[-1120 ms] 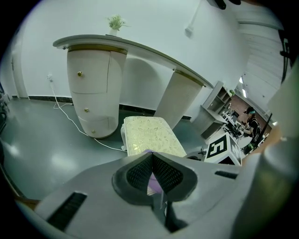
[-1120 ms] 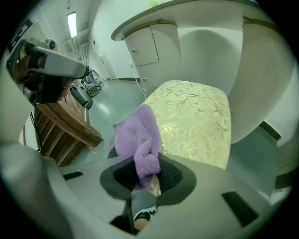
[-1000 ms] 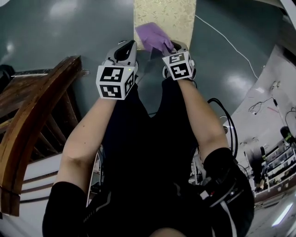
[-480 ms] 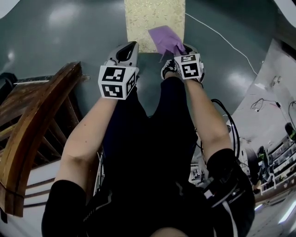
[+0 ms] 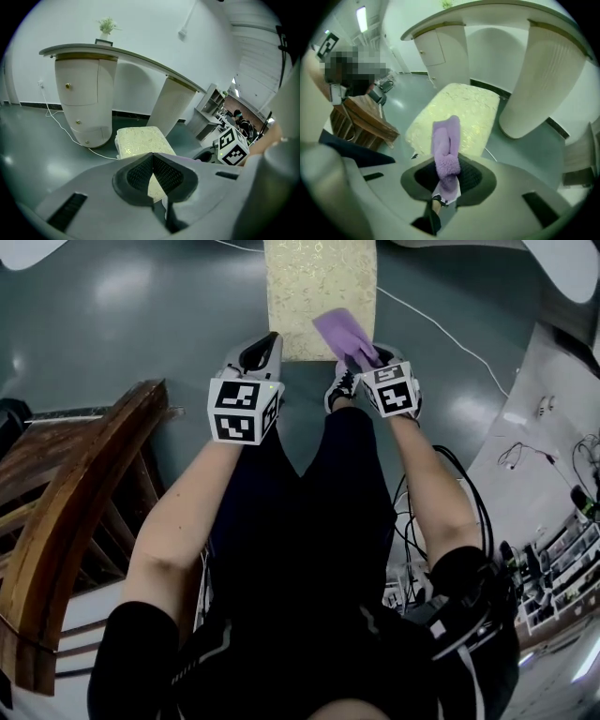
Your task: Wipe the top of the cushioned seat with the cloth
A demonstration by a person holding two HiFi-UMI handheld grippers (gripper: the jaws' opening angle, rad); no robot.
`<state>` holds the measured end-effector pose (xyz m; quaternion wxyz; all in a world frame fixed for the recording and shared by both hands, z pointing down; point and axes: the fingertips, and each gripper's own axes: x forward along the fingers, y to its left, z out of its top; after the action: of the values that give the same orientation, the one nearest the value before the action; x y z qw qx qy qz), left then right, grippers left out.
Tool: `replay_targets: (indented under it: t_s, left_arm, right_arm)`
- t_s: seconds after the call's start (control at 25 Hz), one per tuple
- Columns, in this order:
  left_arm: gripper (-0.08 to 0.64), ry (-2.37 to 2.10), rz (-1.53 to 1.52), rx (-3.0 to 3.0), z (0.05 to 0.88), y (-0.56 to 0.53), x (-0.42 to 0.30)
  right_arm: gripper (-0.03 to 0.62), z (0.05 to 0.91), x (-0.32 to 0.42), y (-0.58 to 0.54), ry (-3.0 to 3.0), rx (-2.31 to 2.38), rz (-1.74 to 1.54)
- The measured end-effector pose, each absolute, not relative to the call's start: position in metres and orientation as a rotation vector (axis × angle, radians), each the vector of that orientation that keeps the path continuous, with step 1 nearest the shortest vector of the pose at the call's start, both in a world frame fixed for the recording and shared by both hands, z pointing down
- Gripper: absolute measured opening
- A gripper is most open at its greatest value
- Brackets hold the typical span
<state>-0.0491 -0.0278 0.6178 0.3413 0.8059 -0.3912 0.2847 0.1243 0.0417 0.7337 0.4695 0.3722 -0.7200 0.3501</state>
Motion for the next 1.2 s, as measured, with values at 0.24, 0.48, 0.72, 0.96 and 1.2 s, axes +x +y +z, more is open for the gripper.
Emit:
replay_targets:
  t_s: [0.24,0.48,0.72,0.96,1.2]
  left_arm:
    - [0.003,-1.074,0.672,2.096,0.589,-0.042,-0.097]
    - [0.003,-1.177,0.687,2.055,0.592,-0.050,-0.138]
    - [0.003,-1.221,0.696,1.953,0.613,-0.028,-0.142]
    - [0.003,-1.209,0.664,1.871,0.628,-0.019,-0.114]
    - [0.003,-1.162,0.693,1.970,0.617,-0.035,-0.075]
  right_arm:
    - [0.081,0.701,0.018,0.035,-1.900,0.746,0.831]
    - [0.081,0.717,-0.061,0.000,-2.002,0.766,0.973]
    - [0.081,0.772,-0.062,-0.022,-1.959,0.755,1.000]
    - [0.078,0.771,-0.037,-0.023,-1.948,0.764,1.036]
    - [0.078,0.773,0.008,-0.021,-1.902,0.827,1.077]
